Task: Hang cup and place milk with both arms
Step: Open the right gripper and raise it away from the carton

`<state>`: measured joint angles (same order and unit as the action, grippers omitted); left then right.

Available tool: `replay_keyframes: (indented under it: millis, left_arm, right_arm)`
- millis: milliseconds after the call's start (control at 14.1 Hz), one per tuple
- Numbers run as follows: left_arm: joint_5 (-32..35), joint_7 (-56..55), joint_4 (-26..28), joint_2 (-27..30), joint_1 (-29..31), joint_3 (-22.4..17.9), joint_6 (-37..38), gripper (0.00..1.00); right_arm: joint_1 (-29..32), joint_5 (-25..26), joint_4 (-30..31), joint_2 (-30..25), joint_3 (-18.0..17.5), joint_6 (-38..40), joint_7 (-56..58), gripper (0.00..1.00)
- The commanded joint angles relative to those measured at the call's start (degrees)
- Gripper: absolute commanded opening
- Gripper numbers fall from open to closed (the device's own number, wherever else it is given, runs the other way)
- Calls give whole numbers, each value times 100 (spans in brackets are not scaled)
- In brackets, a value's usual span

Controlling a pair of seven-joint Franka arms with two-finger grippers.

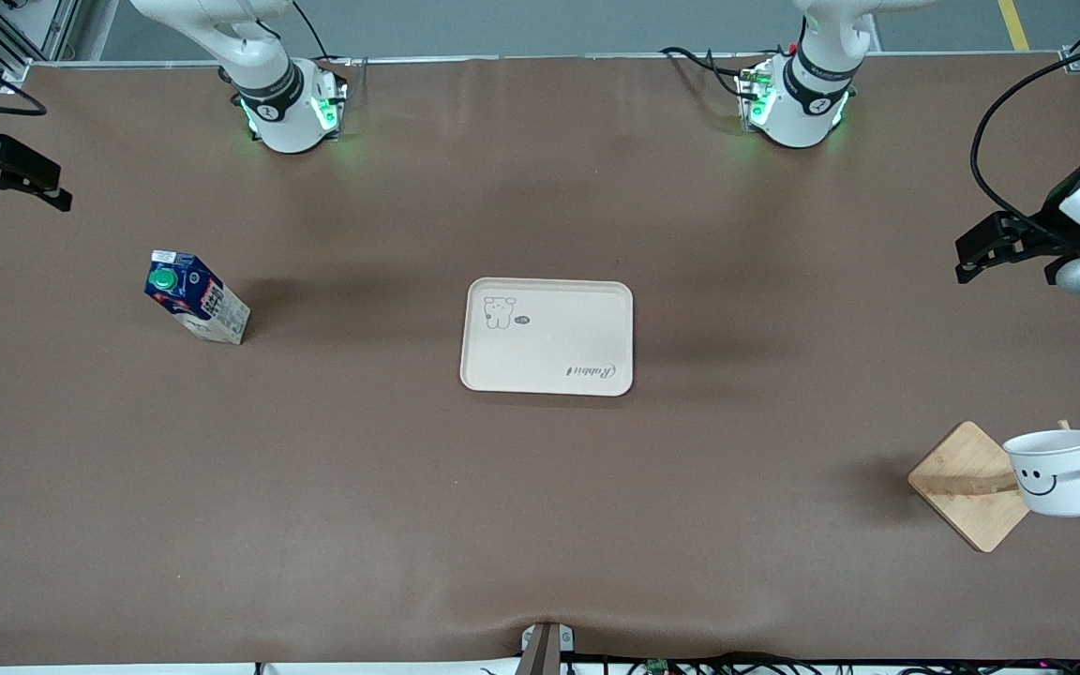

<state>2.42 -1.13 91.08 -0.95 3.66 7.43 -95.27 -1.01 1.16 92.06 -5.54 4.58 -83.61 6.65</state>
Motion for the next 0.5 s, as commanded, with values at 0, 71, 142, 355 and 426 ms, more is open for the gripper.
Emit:
replay_keyframes:
  millis: [0, 71, 142, 355, 426]
  left_arm:
    - [-93, 95, -38, -19, 12, -31, -9, 100]
    - [-93, 95, -38, -19, 12, -31, -9, 100]
    - [-93, 104, -38, -19, 12, -31, -9, 100]
    - [-111, 113, -47, -28, 30, -31, -9, 100]
    - [-145, 113, -47, -46, 30, -31, -17, 100]
  right_arm:
    - [-14, 201, -57, 62, -44, 2, 109, 100]
    - [-14, 192, -56, 62, -36, 11, 100, 100]
    - [-14, 191, -48, 62, -36, 11, 91, 100]
    - [-5, 52, -30, 71, -36, 20, 91, 100]
    - [12, 7, -30, 71, -36, 20, 91, 100]
